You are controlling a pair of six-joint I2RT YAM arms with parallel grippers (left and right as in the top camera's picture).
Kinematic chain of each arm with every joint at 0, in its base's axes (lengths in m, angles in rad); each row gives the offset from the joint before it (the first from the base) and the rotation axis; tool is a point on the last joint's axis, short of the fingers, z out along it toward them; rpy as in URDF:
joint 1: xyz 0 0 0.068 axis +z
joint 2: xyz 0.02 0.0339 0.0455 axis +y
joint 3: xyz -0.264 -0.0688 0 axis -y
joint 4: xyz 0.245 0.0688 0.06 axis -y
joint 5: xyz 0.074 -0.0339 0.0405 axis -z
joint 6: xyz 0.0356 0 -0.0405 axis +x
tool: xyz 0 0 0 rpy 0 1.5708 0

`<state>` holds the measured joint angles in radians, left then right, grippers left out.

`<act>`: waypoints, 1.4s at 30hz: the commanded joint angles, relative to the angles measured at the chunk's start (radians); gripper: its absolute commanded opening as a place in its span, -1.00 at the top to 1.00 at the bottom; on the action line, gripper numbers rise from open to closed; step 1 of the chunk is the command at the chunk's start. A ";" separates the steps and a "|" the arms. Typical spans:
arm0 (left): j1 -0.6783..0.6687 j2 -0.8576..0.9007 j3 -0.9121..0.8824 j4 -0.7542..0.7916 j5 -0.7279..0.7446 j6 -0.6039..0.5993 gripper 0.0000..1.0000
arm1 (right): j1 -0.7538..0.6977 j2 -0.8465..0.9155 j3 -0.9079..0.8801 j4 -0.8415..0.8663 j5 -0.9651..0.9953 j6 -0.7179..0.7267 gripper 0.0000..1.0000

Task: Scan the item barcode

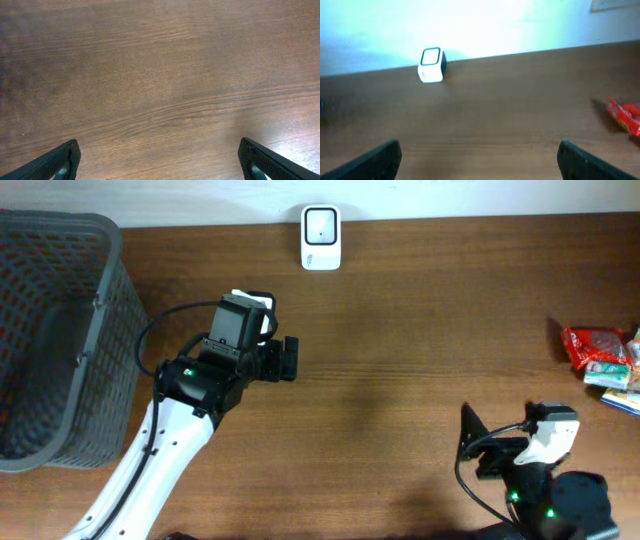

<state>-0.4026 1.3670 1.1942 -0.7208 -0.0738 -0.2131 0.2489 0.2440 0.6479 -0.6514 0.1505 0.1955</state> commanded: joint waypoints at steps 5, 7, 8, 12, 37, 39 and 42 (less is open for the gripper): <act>0.000 -0.004 0.003 0.000 0.007 -0.002 -0.98 | -0.009 -0.171 -0.288 0.336 -0.050 -0.137 -0.97; 0.000 -0.004 0.003 0.000 0.007 -0.002 -0.98 | -0.012 -0.196 -0.343 0.408 -0.050 -0.137 -0.97; 0.000 -0.004 0.003 0.000 0.007 -0.002 -0.98 | -0.025 -0.209 -0.380 0.455 -0.065 -0.137 -0.97; 0.000 -0.004 0.003 0.000 0.007 -0.002 -0.98 | -0.059 -0.237 -0.437 0.510 -0.077 -0.140 -0.97; 0.000 -0.004 0.003 0.000 0.007 -0.002 -0.98 | -0.138 -0.241 -0.642 0.760 -0.144 -0.266 -0.97; 0.000 -0.004 0.003 0.000 0.007 -0.002 -0.98 | -0.138 -0.241 -0.642 0.686 -0.148 -0.266 -0.97; 0.000 -0.004 0.003 0.000 0.007 -0.002 -0.98 | -0.138 -0.241 -0.642 0.569 -0.150 -0.223 -0.97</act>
<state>-0.4026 1.3670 1.1942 -0.7185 -0.0742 -0.2127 0.1165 0.0113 0.0128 -0.0566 0.0055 -0.0589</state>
